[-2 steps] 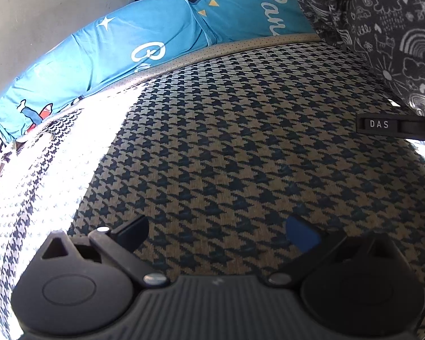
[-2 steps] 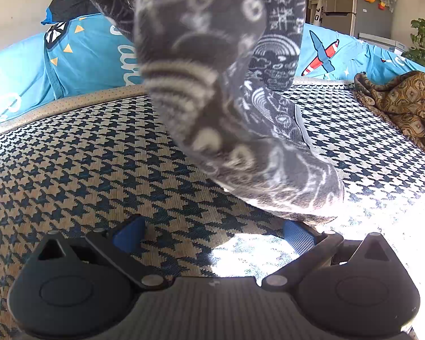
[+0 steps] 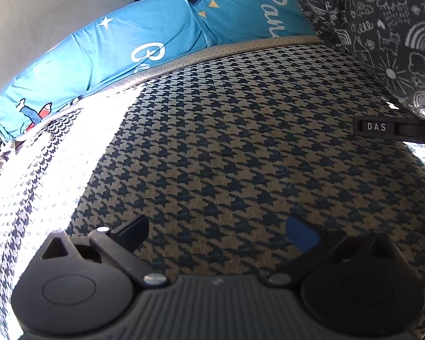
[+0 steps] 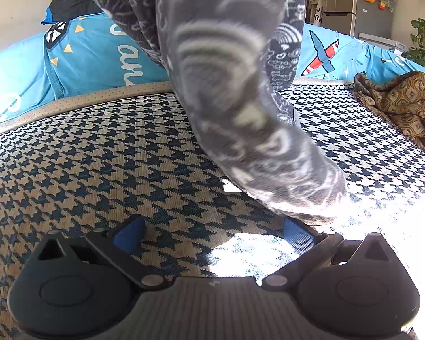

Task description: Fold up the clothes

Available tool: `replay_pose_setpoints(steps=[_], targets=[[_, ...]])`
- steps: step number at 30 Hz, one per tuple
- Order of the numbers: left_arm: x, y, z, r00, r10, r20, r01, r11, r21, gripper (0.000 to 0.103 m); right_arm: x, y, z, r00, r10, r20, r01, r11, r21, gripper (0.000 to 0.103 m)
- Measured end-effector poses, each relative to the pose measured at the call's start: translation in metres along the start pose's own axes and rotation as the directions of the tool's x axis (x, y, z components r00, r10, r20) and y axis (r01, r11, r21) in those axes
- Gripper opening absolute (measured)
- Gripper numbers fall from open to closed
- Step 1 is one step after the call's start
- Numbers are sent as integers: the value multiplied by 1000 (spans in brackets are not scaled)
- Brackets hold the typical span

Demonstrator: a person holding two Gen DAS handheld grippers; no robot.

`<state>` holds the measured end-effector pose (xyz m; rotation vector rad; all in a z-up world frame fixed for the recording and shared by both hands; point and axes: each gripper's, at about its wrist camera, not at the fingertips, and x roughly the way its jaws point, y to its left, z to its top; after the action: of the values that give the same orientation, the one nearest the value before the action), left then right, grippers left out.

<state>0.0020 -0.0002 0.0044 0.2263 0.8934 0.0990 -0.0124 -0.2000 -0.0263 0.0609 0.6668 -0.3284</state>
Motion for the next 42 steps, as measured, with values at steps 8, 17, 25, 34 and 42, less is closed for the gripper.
replay_pose_setpoints(steps=[8,17,25,34,42], targets=[[-5,3,15,1000,-14,-10,14,999,-34,103,0,0,0,1000,0,2,0,1000,0,103],[0,19,24,1000,-6,-7,5,998,-69,103,0,-1,0,1000,0,0,0,1000,0,103],[11,25,32,1000,0,-6,-1,997,-77,103,-2,-1,0,1000,-1,0,1,1000,-1,103],[19,18,23,1000,13,-15,-15,996,-90,103,-7,-4,-4,1000,-2,-1,2,1000,-2,103],[25,11,14,1000,12,-13,-13,997,-74,103,-8,-1,-5,1000,-5,-2,5,1000,-6,103]])
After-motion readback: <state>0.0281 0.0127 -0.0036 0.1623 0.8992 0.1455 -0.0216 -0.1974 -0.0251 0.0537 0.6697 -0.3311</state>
